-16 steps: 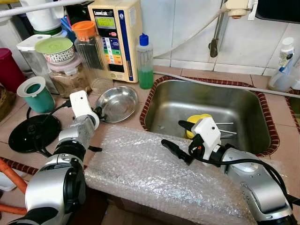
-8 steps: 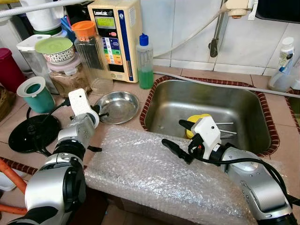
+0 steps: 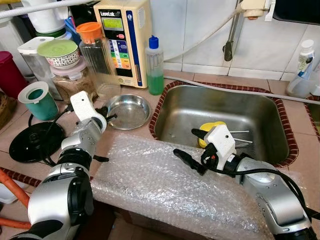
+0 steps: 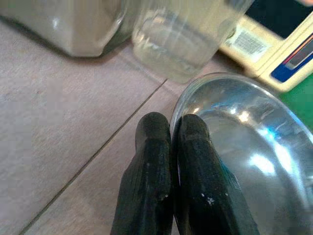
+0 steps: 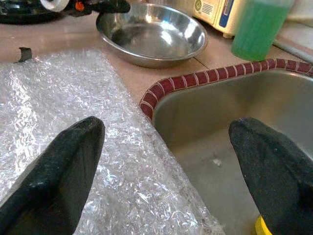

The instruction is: Kitchen organization

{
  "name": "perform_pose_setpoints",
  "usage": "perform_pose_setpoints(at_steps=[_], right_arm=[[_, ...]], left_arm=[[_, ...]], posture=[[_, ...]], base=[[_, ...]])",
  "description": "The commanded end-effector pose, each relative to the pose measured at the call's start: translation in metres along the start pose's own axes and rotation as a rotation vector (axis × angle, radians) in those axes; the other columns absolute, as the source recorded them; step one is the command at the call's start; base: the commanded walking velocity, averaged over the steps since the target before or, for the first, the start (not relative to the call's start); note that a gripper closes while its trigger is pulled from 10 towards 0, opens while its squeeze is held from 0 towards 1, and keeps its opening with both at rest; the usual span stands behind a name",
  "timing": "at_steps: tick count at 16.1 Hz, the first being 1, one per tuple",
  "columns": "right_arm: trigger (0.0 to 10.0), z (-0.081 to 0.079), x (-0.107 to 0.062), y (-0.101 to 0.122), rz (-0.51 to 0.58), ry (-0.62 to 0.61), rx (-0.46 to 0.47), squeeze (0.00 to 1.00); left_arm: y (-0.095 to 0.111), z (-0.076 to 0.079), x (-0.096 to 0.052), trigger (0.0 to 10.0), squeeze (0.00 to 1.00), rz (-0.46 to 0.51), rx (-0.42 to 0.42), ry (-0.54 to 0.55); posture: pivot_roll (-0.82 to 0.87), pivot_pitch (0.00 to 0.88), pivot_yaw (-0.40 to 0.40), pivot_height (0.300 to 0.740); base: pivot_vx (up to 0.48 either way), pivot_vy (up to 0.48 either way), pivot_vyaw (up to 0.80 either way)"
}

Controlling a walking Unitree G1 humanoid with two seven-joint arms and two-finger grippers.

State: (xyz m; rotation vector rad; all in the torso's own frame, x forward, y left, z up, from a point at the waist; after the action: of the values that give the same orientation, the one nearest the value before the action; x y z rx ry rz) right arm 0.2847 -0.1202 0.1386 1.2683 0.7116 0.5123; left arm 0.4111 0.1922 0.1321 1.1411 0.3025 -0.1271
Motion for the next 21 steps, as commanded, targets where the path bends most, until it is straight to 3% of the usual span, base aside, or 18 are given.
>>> perform_pose_setpoints(at_steps=[1, 9, 10, 13, 16, 18, 21], right_arm=[[10.0, 0.003, 0.0, 0.003, 0.004, -0.002, -0.015, 0.0], [10.0, 0.017, 0.004, 0.004, 0.022, -0.082, -0.014, 0.0], [10.0, 0.018, 0.004, 0.005, 0.023, -0.086, -0.016, 0.0], [10.0, 0.024, 0.005, 0.007, 0.036, -0.112, -0.021, 0.0], [10.0, 0.038, 0.007, 0.017, 0.094, -0.217, -0.005, 0.0], [10.0, 0.053, 0.008, 0.034, 0.201, -0.317, 0.133, 0.0], [10.0, 0.06, 0.012, 0.046, 0.291, -0.364, 0.278, 0.0]], left_arm=[[0.005, -0.001, -0.001, 0.0, 0.0, 0.031, -0.019, -0.01], [0.037, 0.025, -0.006, 0.0, 0.0, 0.242, -0.038, -0.16], [0.037, 0.026, -0.006, 0.0, 0.0, 0.235, 0.0, -0.16], [0.041, 0.028, -0.007, 0.0, 0.0, 0.271, -0.02, -0.182], [0.052, 0.047, -0.014, 0.0, 0.0, 0.358, -0.032, -0.308], [0.054, 0.075, -0.024, 0.0, 0.0, 0.393, -0.017, -0.484], [0.044, 0.095, -0.032, 0.0, 0.0, 0.399, 0.006, -0.555]], posture=[[-0.02, 0.0, 0.105, 0.74], [-0.01, 0.0, 0.095, 0.74], [-0.01, 0.0, 0.095, 0.74], [-0.01, 0.0, 0.098, 0.74], [0.0, 0.0, 0.098, 0.74], [0.0, 0.0, 0.092, 0.74], [0.01, 0.0, 0.08, 0.74]], base=[[0.0, 0.0, 0.0], [0.0, 0.0, 0.0], [0.0, 0.0, 0.0], [0.0, 0.0, 0.0], [0.0, 0.0, 0.0], [0.0, 0.0, 0.0], [0.0, 0.0, 0.0]])
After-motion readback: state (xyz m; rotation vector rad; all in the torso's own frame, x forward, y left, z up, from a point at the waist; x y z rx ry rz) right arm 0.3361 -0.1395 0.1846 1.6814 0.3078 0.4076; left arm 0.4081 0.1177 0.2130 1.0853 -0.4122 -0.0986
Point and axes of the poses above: a point about 5 cm out from each wrist's last joint towards the gripper, its own x axis pointing out of the wrist towards the gripper, its own y axis along the axis of the wrist's last joint, z = x × y, the point moved 2 cm from there along x, pointing out of the wrist towards the gripper, and after that the axes turned 1 degree about x, right-handed, at the moved point
